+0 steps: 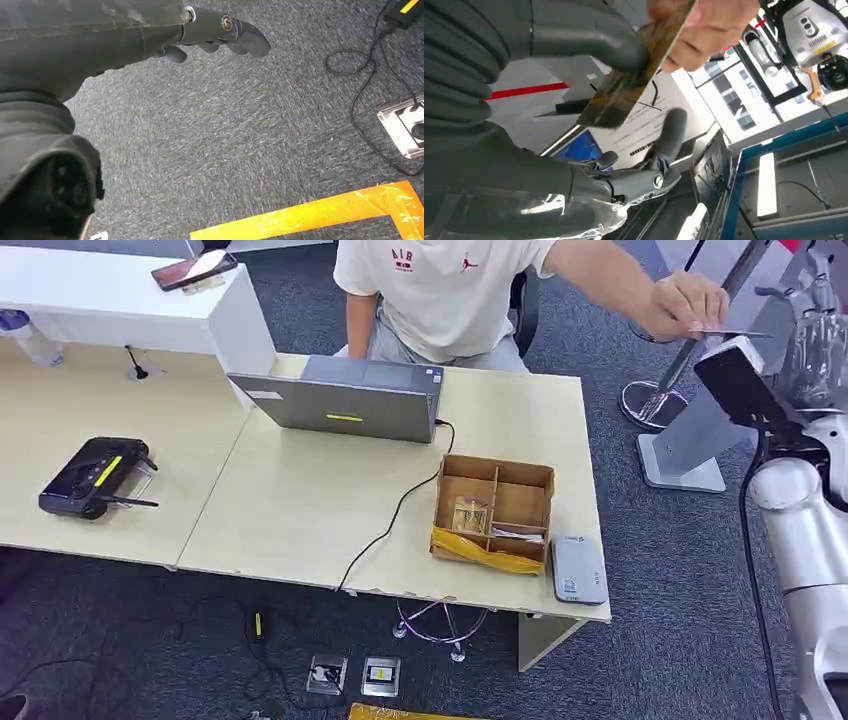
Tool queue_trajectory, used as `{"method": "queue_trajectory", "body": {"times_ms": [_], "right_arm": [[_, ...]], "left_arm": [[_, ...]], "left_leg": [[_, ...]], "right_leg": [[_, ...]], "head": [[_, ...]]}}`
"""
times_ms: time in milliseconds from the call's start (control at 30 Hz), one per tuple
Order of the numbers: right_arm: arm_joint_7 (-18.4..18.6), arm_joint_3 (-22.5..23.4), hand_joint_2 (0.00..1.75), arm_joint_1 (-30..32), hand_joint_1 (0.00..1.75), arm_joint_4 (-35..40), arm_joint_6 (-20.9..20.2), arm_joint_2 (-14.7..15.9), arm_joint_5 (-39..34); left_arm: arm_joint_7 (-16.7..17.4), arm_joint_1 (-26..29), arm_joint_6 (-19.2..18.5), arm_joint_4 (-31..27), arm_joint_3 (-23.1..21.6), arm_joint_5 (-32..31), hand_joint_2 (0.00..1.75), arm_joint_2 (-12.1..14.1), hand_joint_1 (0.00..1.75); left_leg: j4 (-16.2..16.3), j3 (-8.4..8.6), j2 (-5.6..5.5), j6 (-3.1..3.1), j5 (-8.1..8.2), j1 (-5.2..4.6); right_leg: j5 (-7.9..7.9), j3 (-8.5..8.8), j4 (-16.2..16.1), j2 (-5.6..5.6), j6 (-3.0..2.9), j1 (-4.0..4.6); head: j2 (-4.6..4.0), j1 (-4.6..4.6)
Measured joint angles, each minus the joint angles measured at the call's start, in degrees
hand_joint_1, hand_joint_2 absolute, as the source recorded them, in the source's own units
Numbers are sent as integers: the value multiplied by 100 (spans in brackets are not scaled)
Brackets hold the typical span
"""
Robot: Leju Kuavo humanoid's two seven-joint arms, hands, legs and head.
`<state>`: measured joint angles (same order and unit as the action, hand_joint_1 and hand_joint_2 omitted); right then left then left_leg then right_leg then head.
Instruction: Pass the card to the sensor for recognition and then transmit it.
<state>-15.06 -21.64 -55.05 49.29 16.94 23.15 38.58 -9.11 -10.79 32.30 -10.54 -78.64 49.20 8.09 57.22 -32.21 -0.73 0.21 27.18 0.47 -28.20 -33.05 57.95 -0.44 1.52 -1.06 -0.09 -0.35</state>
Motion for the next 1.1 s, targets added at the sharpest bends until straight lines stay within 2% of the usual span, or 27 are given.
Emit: {"method": "queue_trajectory", "body": {"times_ms": [467,500,533,1000,1100], "right_arm": [[79,-90,175,51,175,-70,-64,0,-74],[79,-92,175,58,169,-70,-55,0,-83],[83,-92,175,66,175,-70,-46,0,-96],[112,-94,175,209,175,-68,-37,0,-236],[326,-94,175,575,175,63,-221,2,-313]], "left_arm": [[0,3,2,0,-4,2,0,4,0],[0,3,2,0,-4,4,0,4,0],[0,3,2,0,-4,4,0,4,0],[0,4,15,0,-4,50,0,4,0],[4,8,18,0,-4,118,0,4,0]], "left_leg": [[1,1,2,0,0,0],[1,1,2,0,0,0],[1,1,2,0,0,0],[0,3,2,0,0,0],[0,3,2,0,0,0]], "right_leg": [[0,-3,0,8,0,0],[0,-2,0,8,0,0],[0,-3,0,8,0,0],[0,-1,0,7,0,0],[0,-1,0,7,0,0]], "head": [[0,2],[0,2],[0,2],[0,2],[0,0]]}}
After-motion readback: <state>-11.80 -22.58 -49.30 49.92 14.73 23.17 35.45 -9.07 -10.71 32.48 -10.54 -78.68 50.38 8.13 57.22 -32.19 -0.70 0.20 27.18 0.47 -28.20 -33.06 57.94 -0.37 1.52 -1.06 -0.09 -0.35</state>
